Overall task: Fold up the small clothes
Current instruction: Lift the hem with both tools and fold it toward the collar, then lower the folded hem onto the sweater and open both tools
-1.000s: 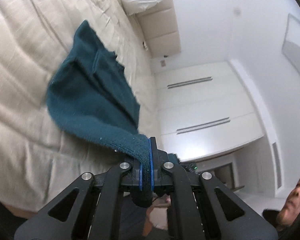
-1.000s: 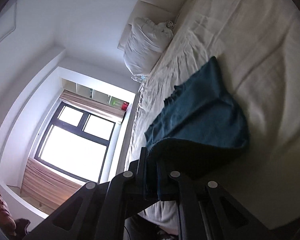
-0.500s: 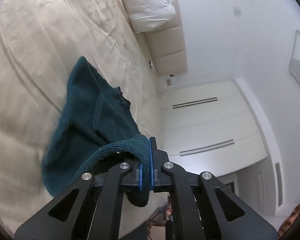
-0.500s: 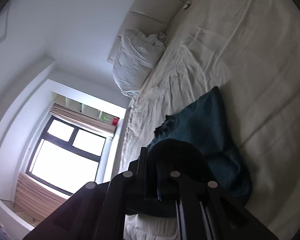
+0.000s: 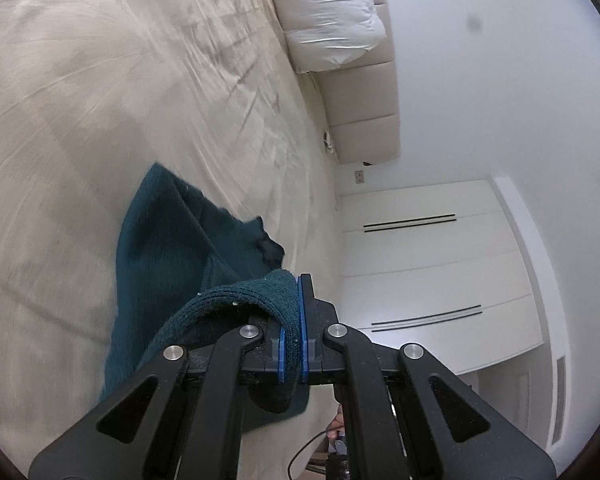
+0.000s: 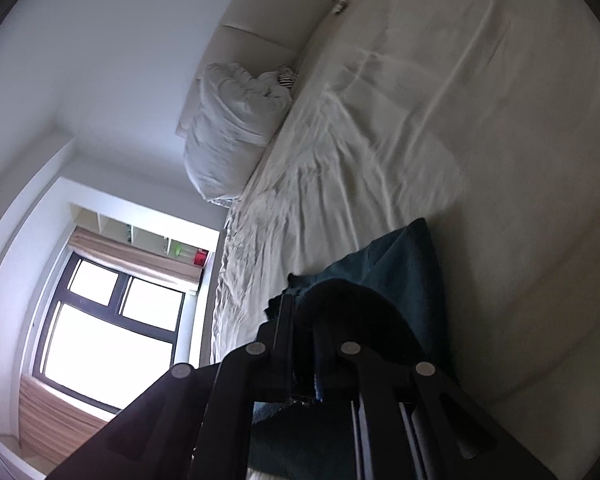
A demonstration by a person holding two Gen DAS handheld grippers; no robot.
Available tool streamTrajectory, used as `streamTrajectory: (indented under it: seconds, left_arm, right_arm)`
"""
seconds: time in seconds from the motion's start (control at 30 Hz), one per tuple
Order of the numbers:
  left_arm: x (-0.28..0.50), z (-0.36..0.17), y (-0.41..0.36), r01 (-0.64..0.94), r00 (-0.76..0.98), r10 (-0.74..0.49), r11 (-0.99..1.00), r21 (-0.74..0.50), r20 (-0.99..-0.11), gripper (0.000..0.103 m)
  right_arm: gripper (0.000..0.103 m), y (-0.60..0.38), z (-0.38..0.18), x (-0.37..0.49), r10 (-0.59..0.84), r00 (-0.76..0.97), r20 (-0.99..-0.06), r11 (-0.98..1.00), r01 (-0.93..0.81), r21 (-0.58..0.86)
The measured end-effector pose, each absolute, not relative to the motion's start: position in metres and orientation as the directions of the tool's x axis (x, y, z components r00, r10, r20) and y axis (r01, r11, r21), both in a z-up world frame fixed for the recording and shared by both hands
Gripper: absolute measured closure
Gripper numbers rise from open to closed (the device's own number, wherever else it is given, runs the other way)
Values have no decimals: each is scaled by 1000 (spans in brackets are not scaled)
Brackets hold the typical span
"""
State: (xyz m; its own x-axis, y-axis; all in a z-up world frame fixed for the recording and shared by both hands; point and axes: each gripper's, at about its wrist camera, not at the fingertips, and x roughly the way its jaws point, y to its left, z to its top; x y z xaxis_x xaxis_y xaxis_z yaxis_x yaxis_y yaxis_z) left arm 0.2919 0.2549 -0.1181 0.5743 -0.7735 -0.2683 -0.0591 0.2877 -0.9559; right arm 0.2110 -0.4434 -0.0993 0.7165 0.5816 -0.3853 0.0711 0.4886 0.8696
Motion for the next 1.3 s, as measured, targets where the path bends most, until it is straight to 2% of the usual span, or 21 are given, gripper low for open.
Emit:
streamTrajectory:
  seconds: [0.13, 0.23, 0.27, 0.3, 0.33, 0.4, 0.43, 0.47, 0.57, 0.9, 1.1, 1.3]
  left_arm:
    - [321, -132, 254, -78, 583, -758, 306, -949, -292, 100]
    - [336, -148, 255, -114, 581, -733, 357, -927, -354, 98]
    - [342, -162, 256, -156, 571, -724, 366, -917, -386, 97]
    - [345, -171, 258, -186, 563, -724, 359, -914, -399, 96]
    - [345, -181, 261, -218, 559, -723, 344, -913, -406, 94]
    - [341, -187, 270, -220, 582, -719, 312, -924, -381, 80]
    - [339, -187, 274, -212, 596, -713, 303, -929, -368, 58]
    - [337, -186, 279, -197, 616, -708, 285, -938, -345, 43]
    - [335, -172, 287, -171, 658, -679, 285, -943, -325, 26]
    - [303, -113, 244, -10, 646, -647, 523, -852, -404, 25]
    - [296, -120, 212, -4, 591, -613, 648, -762, -524, 25]
    - [255, -130, 208, -15, 601, -556, 710, -704, -574, 25]
  right_arm:
    - [94, -447, -113, 234, 567, 719, -403, 477, 112, 872]
    - [88, -452, -125, 246, 526, 727, -442, 480, 175, 859]
    - [74, -454, -129, 248, 505, 730, -460, 483, 202, 852]
    - [50, -457, -136, 250, 483, 733, -479, 480, 236, 845]
    - [43, -462, -144, 250, 470, 735, -488, 458, 269, 847]
    - [39, -471, -153, 244, 451, 752, -482, 411, 304, 859]
    - [39, -474, -154, 241, 448, 760, -470, 406, 296, 865]
    - [39, -476, -153, 239, 442, 767, -465, 415, 285, 864]
    - [38, -475, -145, 234, 422, 768, -482, 458, 279, 844]
    - [38, -439, -102, 227, 454, 738, -499, 599, 161, 784]
    - [38, -420, -97, 225, 405, 718, -566, 692, 164, 703]
    - [38, -415, -93, 200, 350, 705, -616, 786, 136, 602]
